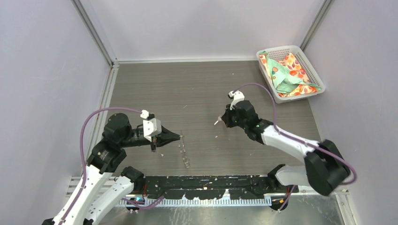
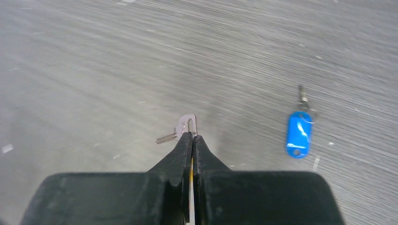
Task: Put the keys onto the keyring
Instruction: Pick up the key from the center of the board, then place the key at the center of the board.
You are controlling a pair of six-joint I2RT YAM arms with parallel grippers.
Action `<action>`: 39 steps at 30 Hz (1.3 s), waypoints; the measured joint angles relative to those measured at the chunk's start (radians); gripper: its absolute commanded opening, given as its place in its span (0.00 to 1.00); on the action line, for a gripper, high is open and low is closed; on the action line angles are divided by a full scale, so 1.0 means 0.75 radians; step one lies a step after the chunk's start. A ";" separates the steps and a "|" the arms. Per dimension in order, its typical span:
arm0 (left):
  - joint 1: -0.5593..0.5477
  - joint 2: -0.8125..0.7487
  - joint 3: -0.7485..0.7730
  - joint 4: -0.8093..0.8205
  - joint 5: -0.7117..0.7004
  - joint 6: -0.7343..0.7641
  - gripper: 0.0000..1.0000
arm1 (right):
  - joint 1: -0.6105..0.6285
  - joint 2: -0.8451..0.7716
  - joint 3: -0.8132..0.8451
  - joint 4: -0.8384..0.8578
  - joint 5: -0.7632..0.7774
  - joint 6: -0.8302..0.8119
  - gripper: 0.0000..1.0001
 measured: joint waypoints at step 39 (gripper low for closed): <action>0.000 -0.090 -0.074 -0.041 -0.106 0.042 0.00 | 0.428 0.066 -0.098 0.016 -0.241 -0.303 0.06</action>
